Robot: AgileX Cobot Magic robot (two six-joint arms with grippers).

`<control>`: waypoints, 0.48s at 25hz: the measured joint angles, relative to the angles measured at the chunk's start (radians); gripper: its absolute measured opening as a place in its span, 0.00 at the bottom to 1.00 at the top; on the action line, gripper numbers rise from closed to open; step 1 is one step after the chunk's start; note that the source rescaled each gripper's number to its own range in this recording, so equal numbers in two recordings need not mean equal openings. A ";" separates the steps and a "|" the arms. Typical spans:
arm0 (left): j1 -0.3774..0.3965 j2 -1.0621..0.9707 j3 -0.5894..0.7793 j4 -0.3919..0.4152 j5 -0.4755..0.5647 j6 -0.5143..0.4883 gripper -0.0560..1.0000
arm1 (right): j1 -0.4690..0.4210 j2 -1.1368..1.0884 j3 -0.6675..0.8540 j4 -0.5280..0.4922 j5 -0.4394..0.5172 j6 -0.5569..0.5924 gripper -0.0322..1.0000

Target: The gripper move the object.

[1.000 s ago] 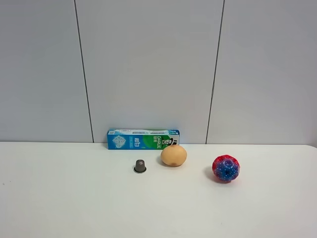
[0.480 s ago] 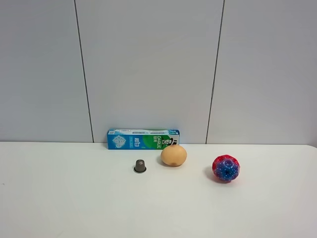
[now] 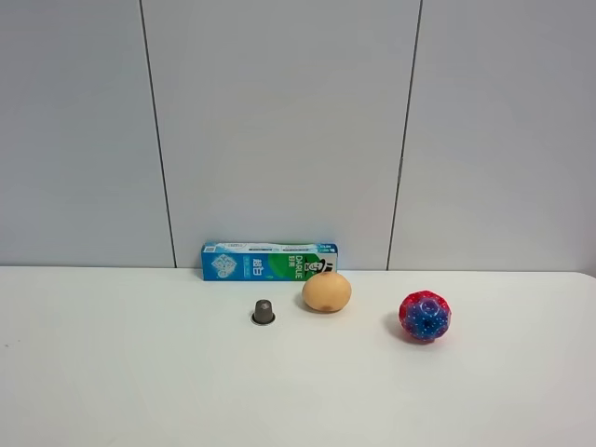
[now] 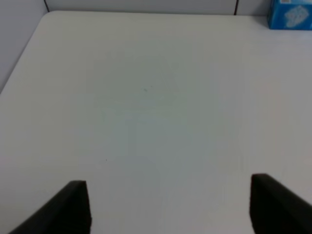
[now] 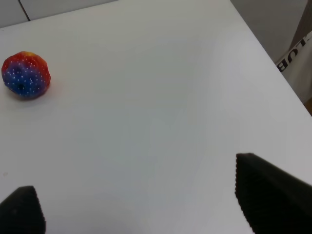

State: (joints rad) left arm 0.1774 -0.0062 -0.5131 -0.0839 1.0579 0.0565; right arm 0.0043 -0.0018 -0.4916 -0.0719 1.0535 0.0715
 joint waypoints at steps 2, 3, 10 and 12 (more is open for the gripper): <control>0.000 0.000 0.000 0.000 0.000 0.000 0.60 | 0.000 0.000 0.000 0.000 0.000 0.000 1.00; 0.000 0.000 0.000 0.000 0.000 0.000 0.60 | 0.000 0.000 0.000 0.000 0.000 0.000 1.00; 0.000 0.000 0.003 0.000 -0.001 0.000 0.60 | 0.000 0.000 0.000 0.000 0.000 0.000 1.00; 0.000 0.000 0.003 0.000 -0.001 0.000 0.60 | 0.000 0.000 0.000 0.000 0.000 0.000 1.00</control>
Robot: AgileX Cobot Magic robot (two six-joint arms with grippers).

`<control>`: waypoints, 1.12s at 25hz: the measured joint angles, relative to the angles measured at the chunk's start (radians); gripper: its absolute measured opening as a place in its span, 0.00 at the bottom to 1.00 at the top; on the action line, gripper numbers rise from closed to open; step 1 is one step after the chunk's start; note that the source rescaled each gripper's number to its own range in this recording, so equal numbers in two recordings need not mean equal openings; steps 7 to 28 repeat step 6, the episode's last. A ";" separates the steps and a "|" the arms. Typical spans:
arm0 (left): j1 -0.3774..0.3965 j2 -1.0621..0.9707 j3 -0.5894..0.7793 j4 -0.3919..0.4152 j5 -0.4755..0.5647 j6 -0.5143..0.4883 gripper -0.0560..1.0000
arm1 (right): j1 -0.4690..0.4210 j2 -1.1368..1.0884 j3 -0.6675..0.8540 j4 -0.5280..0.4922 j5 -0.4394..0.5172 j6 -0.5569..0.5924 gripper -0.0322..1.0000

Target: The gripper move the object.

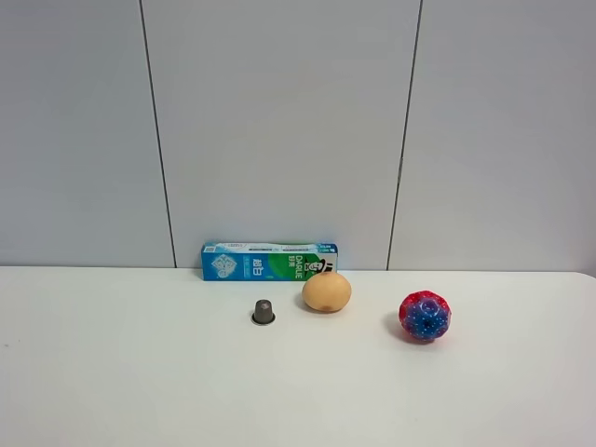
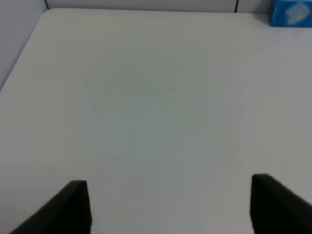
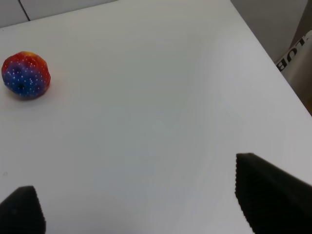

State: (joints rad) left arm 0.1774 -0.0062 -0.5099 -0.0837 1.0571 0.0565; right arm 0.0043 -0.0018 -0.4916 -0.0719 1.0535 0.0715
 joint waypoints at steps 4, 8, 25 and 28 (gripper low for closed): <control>-0.008 0.000 0.000 0.000 0.000 0.000 0.60 | 0.000 0.000 0.000 0.000 0.000 0.000 1.00; -0.020 0.000 0.000 0.000 0.000 0.000 0.60 | 0.000 0.000 0.000 0.000 0.000 0.000 1.00; -0.020 0.000 0.000 0.000 0.000 0.000 0.60 | 0.000 0.000 0.000 0.000 0.000 0.000 1.00; -0.020 0.000 0.000 0.000 0.000 0.000 0.60 | 0.000 0.000 0.000 0.000 0.000 0.000 1.00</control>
